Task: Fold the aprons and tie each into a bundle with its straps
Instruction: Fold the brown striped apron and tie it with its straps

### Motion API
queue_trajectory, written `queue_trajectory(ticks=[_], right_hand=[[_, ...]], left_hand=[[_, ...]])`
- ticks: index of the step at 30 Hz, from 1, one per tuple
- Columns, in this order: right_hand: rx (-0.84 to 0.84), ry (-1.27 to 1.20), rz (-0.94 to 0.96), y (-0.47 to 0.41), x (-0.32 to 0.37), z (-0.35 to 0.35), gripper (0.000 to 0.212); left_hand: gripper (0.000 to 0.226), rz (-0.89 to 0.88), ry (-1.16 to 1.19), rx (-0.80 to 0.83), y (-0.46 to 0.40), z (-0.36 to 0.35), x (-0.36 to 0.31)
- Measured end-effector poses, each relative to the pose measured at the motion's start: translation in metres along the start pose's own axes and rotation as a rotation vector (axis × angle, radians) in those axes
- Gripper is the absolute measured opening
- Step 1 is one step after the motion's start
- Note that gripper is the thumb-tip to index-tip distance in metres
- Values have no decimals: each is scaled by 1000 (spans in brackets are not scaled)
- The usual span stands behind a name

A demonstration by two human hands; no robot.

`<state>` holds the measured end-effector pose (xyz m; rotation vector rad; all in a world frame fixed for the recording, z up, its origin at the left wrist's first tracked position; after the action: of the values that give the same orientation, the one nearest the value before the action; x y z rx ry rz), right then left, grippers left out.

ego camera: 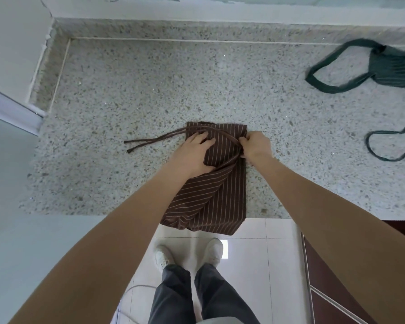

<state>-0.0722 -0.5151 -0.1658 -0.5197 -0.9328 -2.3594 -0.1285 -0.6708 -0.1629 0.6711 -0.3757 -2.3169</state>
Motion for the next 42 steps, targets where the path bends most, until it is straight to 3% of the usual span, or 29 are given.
queue_trajectory(ticks=[3,6,9,12,14,18,21,23,25,28,30,33,37,40,42], right_hand=[[-169,56,64,20,6,7,25],[-395,168,340,59,23,16,24],[-201,265,597,82,33,-7,20],[42,464,473,82,20,-31,34],[51,499,330,81,14,-33,41],[73,538,194,78,19,-35,47],[159,557,123,82,18,-41,50],[210,541,116,87,16,-43,52],[239,490,119,92,15,-43,56],[263,375,100,93,11,-43,62],[254,334,90,92,9,-43,65],[238,273,81,96,5,-47,62],[181,316,181,118,-5,-58,64],[25,440,323,146,-18,-65,65],[-41,468,305,165,-35,-69,66]], left_hand=[[88,13,-44,24,1,-1,0],[92,16,-99,34,2,-5,-3],[90,7,-64,67,3,-9,-4],[61,-27,123,103,8,-4,-1],[34,-82,186,36,19,9,3],[38,-88,270,40,49,17,20],[43,-61,264,216,76,3,36],[34,-58,175,300,89,-11,44],[27,-91,156,272,99,-15,43],[16,-151,457,212,116,-16,21],[12,-213,593,197,126,-15,-3],[25,-300,489,227,130,-34,-28],[13,-267,455,280,127,-54,-28],[27,-214,513,318,133,-59,-25],[29,-136,650,363,140,-68,-19]])
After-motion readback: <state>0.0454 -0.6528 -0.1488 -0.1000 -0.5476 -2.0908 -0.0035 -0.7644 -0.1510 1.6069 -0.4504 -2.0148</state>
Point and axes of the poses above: each hand's wrist, its own y-axis away from the middle knuckle, its own z-axis out of the back of the hand, x = y × z, the point moved 8 cm from there along -y, towards the middle knuckle, and after that the axes turned 2 degrees about -z, right-handed, at the moved point
